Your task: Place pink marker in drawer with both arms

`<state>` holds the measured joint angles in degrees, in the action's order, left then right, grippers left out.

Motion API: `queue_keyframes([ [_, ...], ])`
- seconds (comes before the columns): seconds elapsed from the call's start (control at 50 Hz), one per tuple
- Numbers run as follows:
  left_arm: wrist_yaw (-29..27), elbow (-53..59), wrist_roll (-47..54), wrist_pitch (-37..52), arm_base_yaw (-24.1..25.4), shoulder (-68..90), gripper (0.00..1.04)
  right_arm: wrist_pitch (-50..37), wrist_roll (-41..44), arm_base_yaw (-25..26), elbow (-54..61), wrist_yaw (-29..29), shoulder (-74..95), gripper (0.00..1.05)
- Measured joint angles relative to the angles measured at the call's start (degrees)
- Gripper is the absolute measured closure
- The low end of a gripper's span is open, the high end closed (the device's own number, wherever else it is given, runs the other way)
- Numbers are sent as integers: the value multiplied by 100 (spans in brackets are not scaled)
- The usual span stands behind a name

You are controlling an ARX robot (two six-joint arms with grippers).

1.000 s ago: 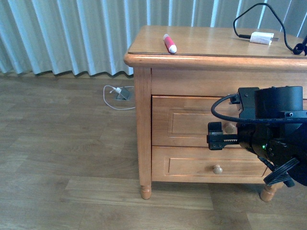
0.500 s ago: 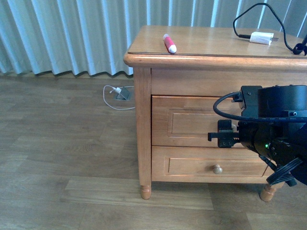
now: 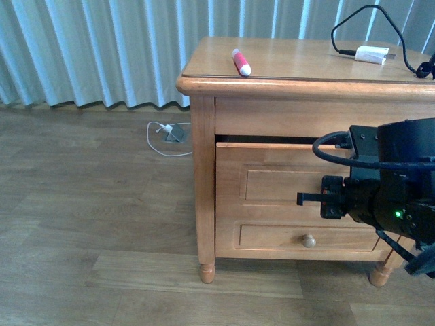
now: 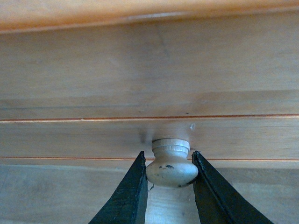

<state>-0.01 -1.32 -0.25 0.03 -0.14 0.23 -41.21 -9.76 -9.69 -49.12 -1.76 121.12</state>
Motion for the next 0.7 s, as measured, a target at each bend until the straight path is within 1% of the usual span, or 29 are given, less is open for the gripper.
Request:
queue_keyframes([
  [0.12,0,0,2,0,0,0,6,-162,-55,-48,1300,223,-870,82],
  [0.24,2,0,0,0,0,0,6,-221,-55,-144,2153,293,-1484,82],
  [0.28,2,0,2,0,0,0,6,-282,-42,-179,2352,289,-1606,80],
  [0.36,2,0,0,0,0,0,6,-402,-87,-247,2693,240,-1937,67],
  [0.38,2,0,0,0,0,0,6,-402,-94,-256,2726,232,-1993,65],
  [0.46,2,0,0,0,0,0,6,-273,-144,-315,2865,188,-2546,51],
  [0.52,0,0,0,0,0,0,6,133,-177,-337,3005,184,-3189,37],
  [0.56,2,0,0,0,0,0,6,426,-203,-337,3086,188,-3563,30],
  [0.58,2,0,0,0,0,0,6,505,-210,-337,3106,190,-3657,28],
  [0.6,2,0,0,0,0,0,6,763,-216,-332,3152,208,-3952,23],
  [0.68,2,0,0,0,0,0,6,1534,-251,-289,3220,299,-4809,9],
  [0.7,2,0,0,0,0,0,6,1742,-260,-269,3230,323,-5040,6],
])
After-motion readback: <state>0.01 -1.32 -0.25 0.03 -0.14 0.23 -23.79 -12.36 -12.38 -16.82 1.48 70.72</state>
